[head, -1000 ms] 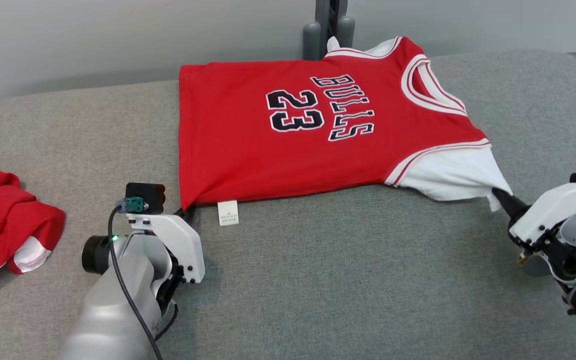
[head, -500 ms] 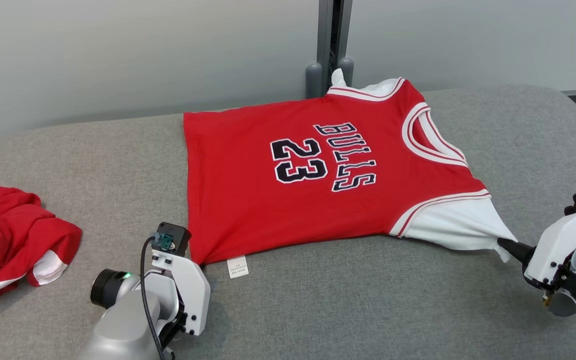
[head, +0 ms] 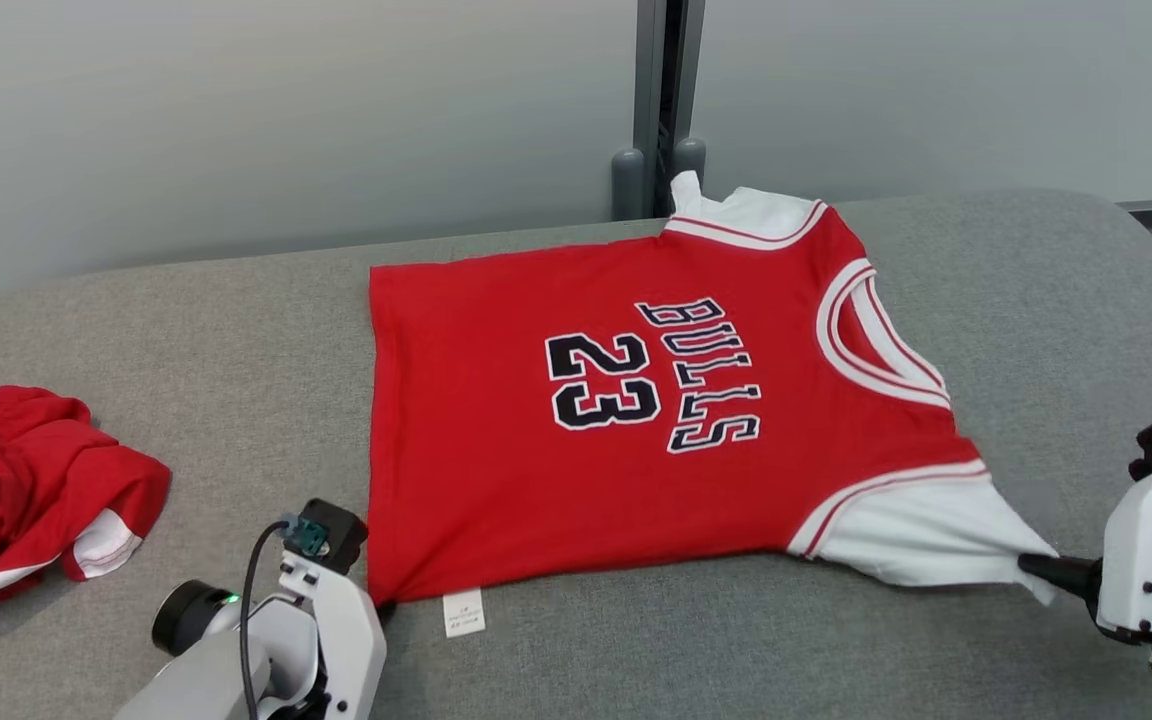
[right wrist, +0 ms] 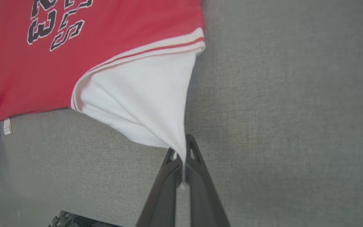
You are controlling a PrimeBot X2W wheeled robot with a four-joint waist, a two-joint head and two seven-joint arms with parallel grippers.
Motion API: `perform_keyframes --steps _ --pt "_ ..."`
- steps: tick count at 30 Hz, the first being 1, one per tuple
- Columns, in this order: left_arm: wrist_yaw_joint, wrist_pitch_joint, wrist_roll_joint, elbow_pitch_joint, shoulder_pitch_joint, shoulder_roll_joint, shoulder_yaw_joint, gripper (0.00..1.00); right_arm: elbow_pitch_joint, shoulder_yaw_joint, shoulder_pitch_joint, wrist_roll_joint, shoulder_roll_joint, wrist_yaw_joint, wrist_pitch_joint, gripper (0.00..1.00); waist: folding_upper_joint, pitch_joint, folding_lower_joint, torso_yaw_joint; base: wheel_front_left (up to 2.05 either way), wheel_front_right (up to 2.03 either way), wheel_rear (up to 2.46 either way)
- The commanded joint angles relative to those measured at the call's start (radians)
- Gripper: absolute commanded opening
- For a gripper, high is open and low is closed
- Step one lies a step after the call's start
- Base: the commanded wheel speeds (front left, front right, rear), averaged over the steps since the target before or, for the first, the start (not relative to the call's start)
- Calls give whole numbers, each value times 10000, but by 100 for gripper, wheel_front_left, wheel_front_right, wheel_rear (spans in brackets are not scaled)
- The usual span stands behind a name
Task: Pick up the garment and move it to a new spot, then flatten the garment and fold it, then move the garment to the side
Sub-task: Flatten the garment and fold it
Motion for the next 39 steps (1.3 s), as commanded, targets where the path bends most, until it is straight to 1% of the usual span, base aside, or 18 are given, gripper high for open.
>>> perform_keyframes --steps 1,7,8,9,14,17,19,22,28,33,36,39 --pt "-4 241 -139 -307 333 434 -144 0 -102 -43 196 125 -278 -2 171 0 -1 -33 0 0 0 0 0" --pt "3 1215 -666 -2196 1112 1800 -497 0 -754 -121 799 607 -867 -4 994 0 -1 -218 0 4 0 0 0" --pt "3 1215 -666 -2196 1112 1800 -497 0 -754 -121 799 607 -867 -4 994 0 -1 -218 0 4 0 0 0" --pt "4 1350 -733 -2494 1254 1979 -513 0 -875 -152 893 677 -942 -4 1077 0 -1 -255 0 5 0 0 0" --pt "239 1982 -1088 -4007 1903 2779 -501 0 -1342 -238 1416 876 -1250 -4 1330 0 -1 -400 0 7 0 0 0" --pt "441 2267 -1218 -4869 2246 3214 -480 0 -1618 -293 1736 864 -1382 -4 1264 0 -1 -441 0 15 0 0 0" --pt "607 2429 -1238 -5361 2443 3461 -511 0 -1821 -309 1978 904 -1448 -4 1299 0 -1 -469 0 18 0 0 0" --pt "872 2668 -912 -5985 2593 3810 -715 0 -2019 -390 2254 919 -1541 -4 1290 0 -1 -498 0 13 0 0 0" --pt "1260 3006 -887 -6966 2949 4078 -887 0 -2255 -444 2759 1030 -1586 -4 1457 0 -1 -496 0 -18 0 0 0" --pt "1436 3327 -1114 -7598 3178 4258 -943 0 -2566 -629 3080 964 -1593 -2 1530 0 -1 -410 0 -43 0 0 0" --pt "1523 3305 -1329 -7758 3222 4248 -796 0 -2716 -785 3069 925 -1526 -2 1434 0 -1 -326 0 -56 0 0 0" --pt "1670 3173 -1826 -7903 3230 4089 -454 0 -2811 -1028 2989 1013 -1416 -2 1376 0 -1 -228 0 -43 0 0 0"
